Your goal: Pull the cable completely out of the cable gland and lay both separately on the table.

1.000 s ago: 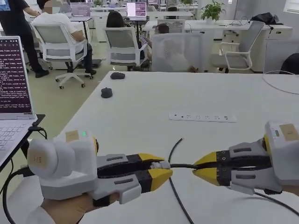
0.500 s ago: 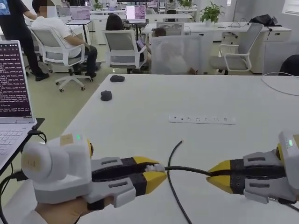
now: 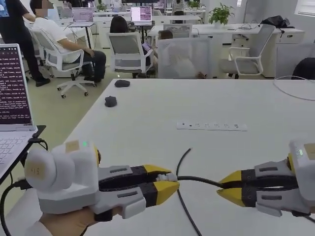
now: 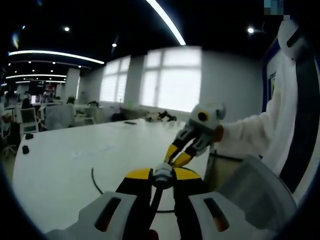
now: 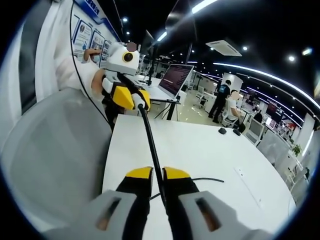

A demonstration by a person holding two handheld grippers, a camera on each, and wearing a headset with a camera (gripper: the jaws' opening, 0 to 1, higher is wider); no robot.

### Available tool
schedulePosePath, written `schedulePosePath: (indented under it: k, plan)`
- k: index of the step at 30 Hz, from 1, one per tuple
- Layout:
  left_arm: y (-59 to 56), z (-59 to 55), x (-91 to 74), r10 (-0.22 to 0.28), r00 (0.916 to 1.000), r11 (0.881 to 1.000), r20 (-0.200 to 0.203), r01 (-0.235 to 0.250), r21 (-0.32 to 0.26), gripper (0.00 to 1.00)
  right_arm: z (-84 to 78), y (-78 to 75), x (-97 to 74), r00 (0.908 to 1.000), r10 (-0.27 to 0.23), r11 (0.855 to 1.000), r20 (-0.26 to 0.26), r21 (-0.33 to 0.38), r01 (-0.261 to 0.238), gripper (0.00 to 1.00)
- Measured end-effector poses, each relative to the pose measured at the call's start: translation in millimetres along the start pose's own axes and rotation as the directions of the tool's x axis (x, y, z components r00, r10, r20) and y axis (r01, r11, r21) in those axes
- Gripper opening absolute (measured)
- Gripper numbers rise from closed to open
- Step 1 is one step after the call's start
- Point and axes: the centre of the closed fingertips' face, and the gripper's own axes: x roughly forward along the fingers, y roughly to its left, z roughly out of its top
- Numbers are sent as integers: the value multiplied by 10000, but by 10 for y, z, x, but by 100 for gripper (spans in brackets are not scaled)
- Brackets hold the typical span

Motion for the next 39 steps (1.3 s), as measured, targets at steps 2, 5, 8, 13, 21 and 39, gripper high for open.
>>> schedulePosePath:
  k: [2,5,8,13,21,39]
  plan:
    - [1,3,4,-4,10000,10000,22,4,-19,16,44,-4,20,9999,-12,10000,119,38,12,12]
    - [-10,-3,17,-42,10000,10000,-9,42,-25,16,169,38,76,9993,111,9998,352,-152,-106,16]
    - [-40,-22,43,-121,9999,9999,-73,121,0,16,345,115,159,9966,422,9979,703,-519,-386,17]
    - [-102,-40,77,-341,9993,9994,-126,342,31,16,515,187,280,9932,737,9927,901,-1015,-645,16]
    - [-110,-58,84,-386,9991,9992,-170,387,58,16,543,243,333,9896,1176,9852,832,-1347,-1057,8]
    - [-114,-96,100,-490,9984,9987,-289,493,115,16,466,294,338,9868,1462,9828,701,-1236,-1369,5]
